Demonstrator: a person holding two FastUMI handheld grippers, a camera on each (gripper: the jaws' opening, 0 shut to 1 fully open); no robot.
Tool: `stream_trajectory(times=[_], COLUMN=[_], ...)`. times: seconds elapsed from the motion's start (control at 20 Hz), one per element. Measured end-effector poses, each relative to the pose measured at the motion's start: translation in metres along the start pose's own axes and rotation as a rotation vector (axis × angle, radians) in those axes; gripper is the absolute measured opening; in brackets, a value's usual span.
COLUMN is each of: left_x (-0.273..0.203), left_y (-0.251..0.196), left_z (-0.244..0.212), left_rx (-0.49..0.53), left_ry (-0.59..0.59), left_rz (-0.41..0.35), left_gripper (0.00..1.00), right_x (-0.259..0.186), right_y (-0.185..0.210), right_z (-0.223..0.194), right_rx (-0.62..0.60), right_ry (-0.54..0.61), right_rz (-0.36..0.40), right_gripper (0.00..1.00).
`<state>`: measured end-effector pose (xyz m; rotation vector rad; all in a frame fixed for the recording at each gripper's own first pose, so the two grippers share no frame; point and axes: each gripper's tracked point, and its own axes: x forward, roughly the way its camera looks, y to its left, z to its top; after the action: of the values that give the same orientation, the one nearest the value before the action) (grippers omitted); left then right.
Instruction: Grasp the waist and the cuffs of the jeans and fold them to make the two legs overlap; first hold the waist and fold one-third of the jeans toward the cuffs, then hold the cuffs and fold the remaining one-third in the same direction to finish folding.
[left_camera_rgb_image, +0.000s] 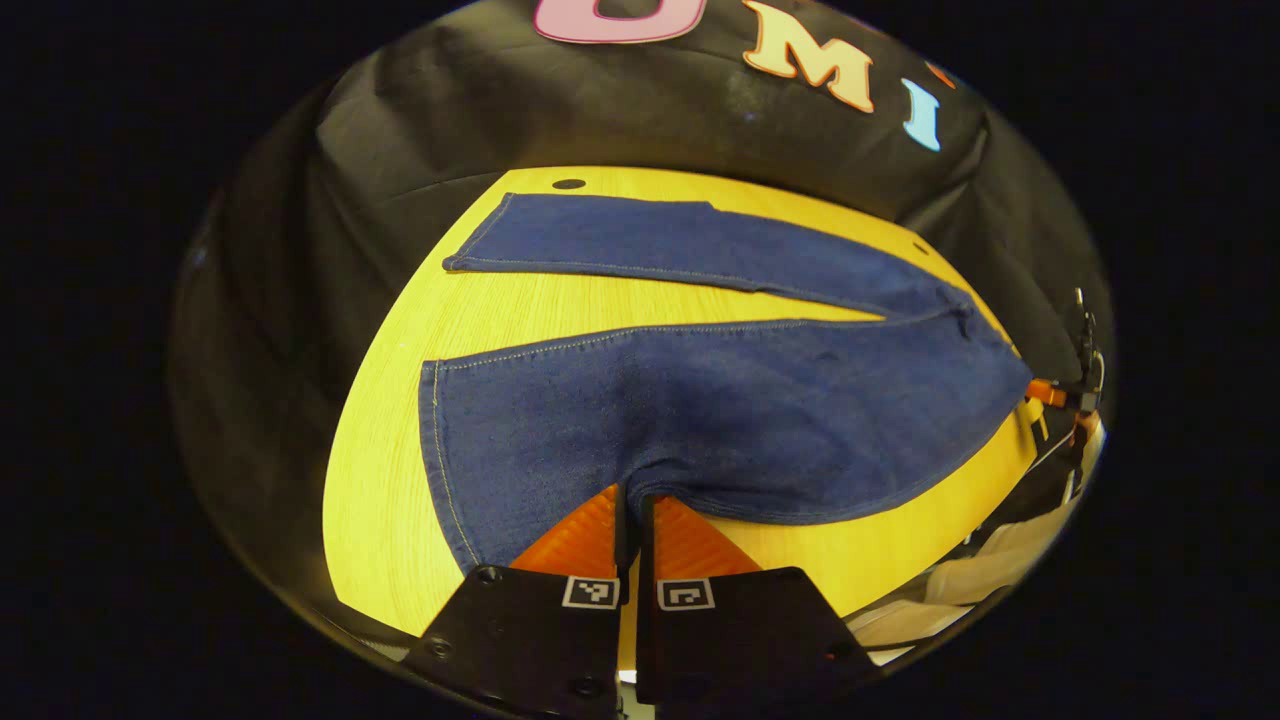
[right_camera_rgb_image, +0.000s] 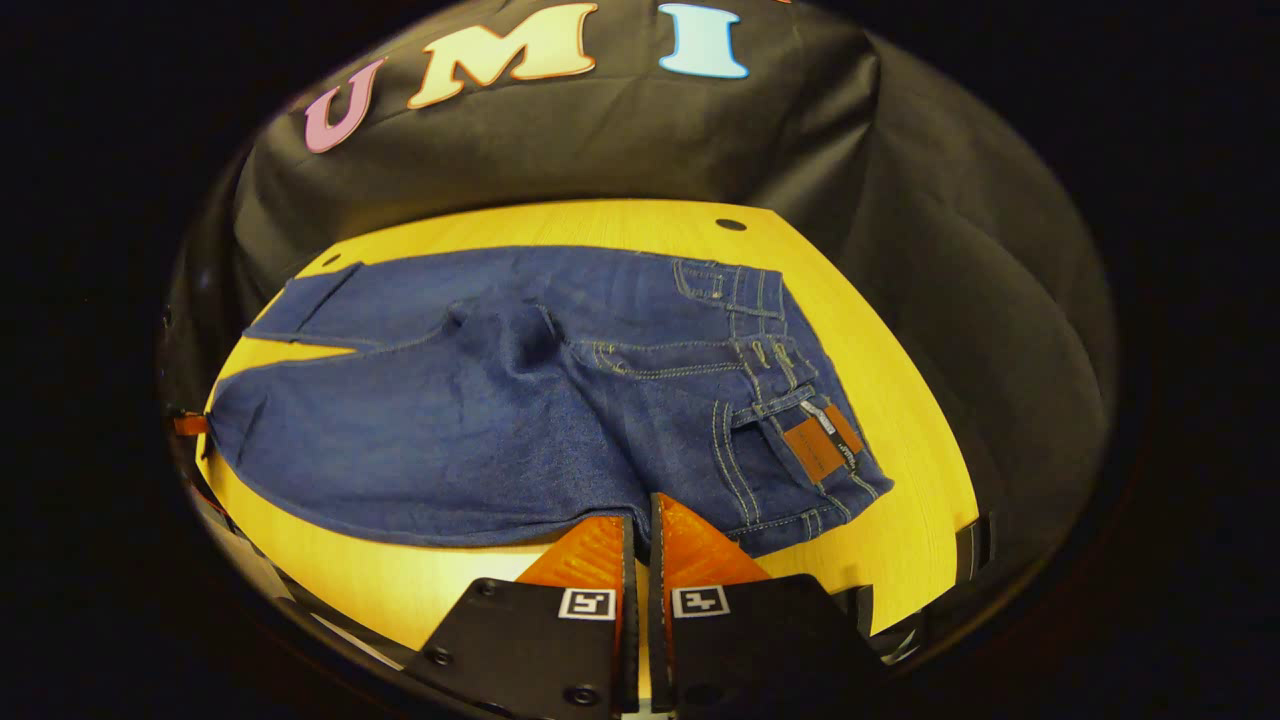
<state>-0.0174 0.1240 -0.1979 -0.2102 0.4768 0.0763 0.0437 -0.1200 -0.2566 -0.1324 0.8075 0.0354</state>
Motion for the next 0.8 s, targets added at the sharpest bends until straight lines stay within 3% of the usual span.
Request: stream_trajectory(times=[0.15, 0.35, 0.8], left_x=[-0.009, -0.027, -0.051], left_y=[-0.006, -0.018, -0.022], left_z=[0.027, 0.071, 0.170], left_rx=[-0.094, -0.136, -0.051], left_ry=[-0.029, -0.074, -0.034], left_rz=[-0.041, -0.089, -0.115], left_gripper=[0.00, 0.00, 0.00], right_x=[-0.010, -0.028, -0.030], right_y=[0.002, 0.006, 0.016], right_z=[0.020, 0.052, 0.153], right_rx=[0.029, 0.000, -0.069], right_ry=[-0.023, -0.057, -0.079], right_rz=[0.012, -0.004, -0.009], right_gripper=[0.07, 0.06, 0.03])
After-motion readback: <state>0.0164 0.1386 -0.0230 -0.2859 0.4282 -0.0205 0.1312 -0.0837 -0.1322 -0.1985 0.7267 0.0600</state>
